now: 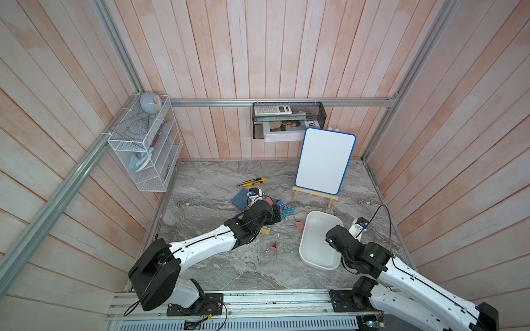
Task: Put the binder clips in the storage box
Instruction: Adjust the storage box at the center of the board.
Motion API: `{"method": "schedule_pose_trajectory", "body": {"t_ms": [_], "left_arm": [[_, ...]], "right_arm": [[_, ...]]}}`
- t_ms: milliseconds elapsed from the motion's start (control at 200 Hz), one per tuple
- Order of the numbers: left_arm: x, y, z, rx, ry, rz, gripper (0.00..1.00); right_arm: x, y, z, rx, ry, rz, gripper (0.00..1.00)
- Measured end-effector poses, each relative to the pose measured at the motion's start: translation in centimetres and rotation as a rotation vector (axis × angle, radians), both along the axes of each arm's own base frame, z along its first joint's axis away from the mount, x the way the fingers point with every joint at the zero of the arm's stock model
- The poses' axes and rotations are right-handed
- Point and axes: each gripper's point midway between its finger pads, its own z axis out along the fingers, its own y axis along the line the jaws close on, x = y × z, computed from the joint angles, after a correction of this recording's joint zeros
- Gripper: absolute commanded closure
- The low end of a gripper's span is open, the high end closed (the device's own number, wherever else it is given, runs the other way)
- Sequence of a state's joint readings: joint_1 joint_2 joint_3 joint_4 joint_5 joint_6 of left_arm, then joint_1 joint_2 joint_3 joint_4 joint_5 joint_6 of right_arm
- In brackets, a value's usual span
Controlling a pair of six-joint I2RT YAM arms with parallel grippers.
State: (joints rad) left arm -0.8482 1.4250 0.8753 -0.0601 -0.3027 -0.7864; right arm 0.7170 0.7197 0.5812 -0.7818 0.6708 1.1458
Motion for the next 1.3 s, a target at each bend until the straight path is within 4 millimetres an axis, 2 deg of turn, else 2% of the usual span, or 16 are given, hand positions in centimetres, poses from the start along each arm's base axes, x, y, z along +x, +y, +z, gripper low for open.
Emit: {"method": "schedule_pose_trajectory", "body": {"t_ms": [115, 230, 310, 420, 570, 745, 995, 1120, 1300], "left_arm": [[-1.1, -0.9, 0.2, -0.019, 0.003, -0.024, 0.00], [-2.5, -2.4, 0.2, -0.021, 0.002, -0.074, 0.00], [-2.8, -2.7, 0.2, -0.014, -0.002, -0.092, 0.00], [-2.7, -2.6, 0.1, 0.016, -0.021, -0.110, 0.00], [-2.8, -2.2, -0.2, 0.073, -0.047, -0.136, 0.00], [-3.1, -1.9, 0.0, 0.110, -0.072, -0.177, 0.00], [-2.6, -2.0, -0.5, 0.133, -0.072, -0.257, 0.00], [-1.9, -1.7, -0.9, 0.146, -0.073, -0.298, 0.00], [-0.9, 0.1, -1.3, 0.164, -0.104, -0.325, 0.00]], "right_arm": [[2.1, -3.2, 2.1, -0.018, -0.042, -0.025, 0.09], [4.3, -4.9, 2.0, 0.007, -0.002, 0.037, 0.10], [6.2, -4.2, 1.4, 0.030, 0.052, 0.149, 0.10], [8.7, -1.9, 0.5, 0.046, 0.128, 0.346, 0.11], [10.9, 0.4, -0.3, 0.033, 0.169, 0.545, 0.14], [11.4, 1.2, -0.8, -0.103, 0.160, 0.713, 0.15], [10.4, 3.0, -0.9, -0.393, 0.116, 1.029, 0.11], [10.3, 3.1, -1.7, -0.453, 0.192, 1.146, 0.15], [10.3, 3.3, -4.0, -0.468, 0.330, 1.256, 0.14]]}}
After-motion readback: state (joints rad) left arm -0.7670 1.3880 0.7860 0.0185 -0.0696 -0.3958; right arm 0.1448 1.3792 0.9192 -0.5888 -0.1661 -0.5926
